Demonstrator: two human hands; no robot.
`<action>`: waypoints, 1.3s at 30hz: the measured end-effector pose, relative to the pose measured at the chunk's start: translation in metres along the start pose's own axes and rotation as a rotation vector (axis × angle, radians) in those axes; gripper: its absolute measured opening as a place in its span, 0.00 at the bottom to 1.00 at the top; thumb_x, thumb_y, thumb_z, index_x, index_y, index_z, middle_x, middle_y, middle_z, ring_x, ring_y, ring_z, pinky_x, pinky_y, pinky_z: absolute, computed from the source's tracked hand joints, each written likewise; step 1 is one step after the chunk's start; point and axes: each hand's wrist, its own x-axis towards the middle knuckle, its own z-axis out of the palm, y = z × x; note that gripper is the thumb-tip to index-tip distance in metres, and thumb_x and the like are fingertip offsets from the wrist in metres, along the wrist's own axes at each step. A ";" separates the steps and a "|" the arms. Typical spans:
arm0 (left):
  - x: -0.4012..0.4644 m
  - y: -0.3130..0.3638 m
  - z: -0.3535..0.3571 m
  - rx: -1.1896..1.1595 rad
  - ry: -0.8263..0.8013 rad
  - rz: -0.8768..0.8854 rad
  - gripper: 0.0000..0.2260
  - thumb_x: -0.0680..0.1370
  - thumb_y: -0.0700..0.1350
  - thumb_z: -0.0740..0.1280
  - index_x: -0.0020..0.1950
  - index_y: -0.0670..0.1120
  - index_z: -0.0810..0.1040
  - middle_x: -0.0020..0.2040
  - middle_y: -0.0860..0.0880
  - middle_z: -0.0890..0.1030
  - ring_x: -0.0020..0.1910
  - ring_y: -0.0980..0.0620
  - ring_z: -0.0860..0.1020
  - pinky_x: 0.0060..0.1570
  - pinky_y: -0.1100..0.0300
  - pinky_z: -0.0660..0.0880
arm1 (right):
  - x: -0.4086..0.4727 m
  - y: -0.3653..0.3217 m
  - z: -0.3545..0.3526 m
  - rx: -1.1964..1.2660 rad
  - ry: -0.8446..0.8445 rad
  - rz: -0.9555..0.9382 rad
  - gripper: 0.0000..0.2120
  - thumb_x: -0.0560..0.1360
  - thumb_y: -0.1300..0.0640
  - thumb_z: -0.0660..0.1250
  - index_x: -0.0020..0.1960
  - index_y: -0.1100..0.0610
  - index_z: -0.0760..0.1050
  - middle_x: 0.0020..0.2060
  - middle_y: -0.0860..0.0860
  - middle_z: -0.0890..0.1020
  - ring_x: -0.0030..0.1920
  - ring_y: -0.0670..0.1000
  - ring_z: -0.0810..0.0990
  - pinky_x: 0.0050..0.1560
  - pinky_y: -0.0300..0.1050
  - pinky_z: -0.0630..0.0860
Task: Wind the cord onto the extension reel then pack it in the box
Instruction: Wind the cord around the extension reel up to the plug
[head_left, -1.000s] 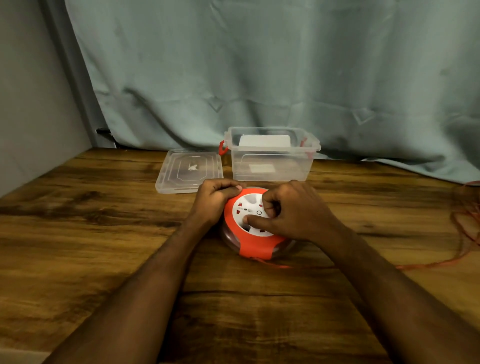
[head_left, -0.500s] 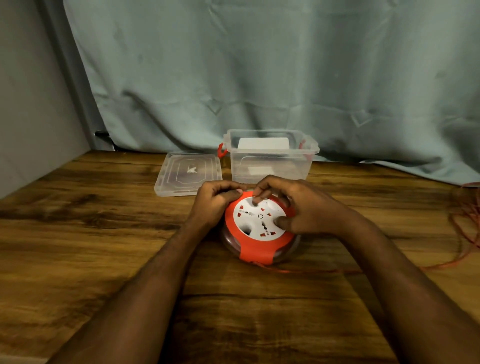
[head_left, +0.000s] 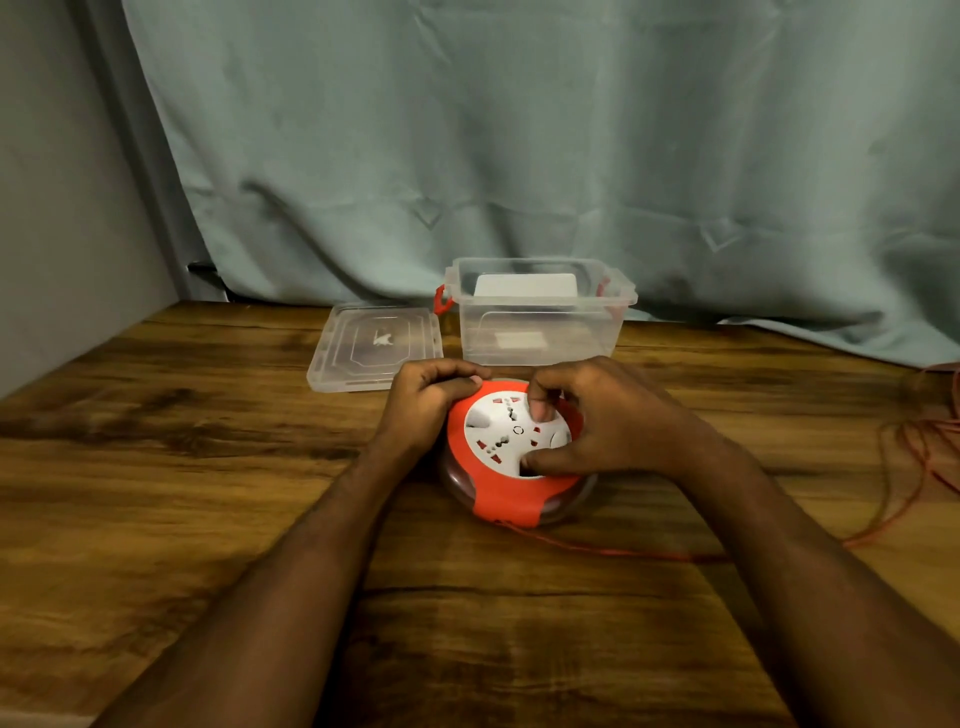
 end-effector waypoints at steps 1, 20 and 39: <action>0.000 0.000 0.000 -0.001 0.002 -0.002 0.08 0.76 0.34 0.67 0.48 0.43 0.85 0.45 0.43 0.86 0.43 0.45 0.84 0.45 0.53 0.80 | 0.000 -0.002 0.001 -0.029 0.009 -0.004 0.21 0.63 0.34 0.77 0.44 0.46 0.75 0.42 0.41 0.81 0.42 0.43 0.78 0.35 0.39 0.74; -0.001 0.002 0.000 -0.017 -0.006 -0.018 0.07 0.74 0.33 0.67 0.46 0.39 0.86 0.43 0.40 0.86 0.42 0.43 0.84 0.44 0.54 0.79 | 0.002 -0.003 -0.009 0.128 -0.039 0.023 0.29 0.69 0.59 0.78 0.67 0.43 0.75 0.40 0.21 0.77 0.38 0.28 0.76 0.29 0.28 0.70; -0.005 0.010 0.002 -0.036 0.010 -0.045 0.15 0.73 0.31 0.68 0.37 0.49 0.87 0.40 0.46 0.86 0.41 0.46 0.84 0.46 0.52 0.80 | 0.001 0.002 -0.005 0.263 -0.125 0.064 0.44 0.64 0.49 0.83 0.69 0.35 0.58 0.56 0.42 0.80 0.56 0.48 0.82 0.47 0.47 0.86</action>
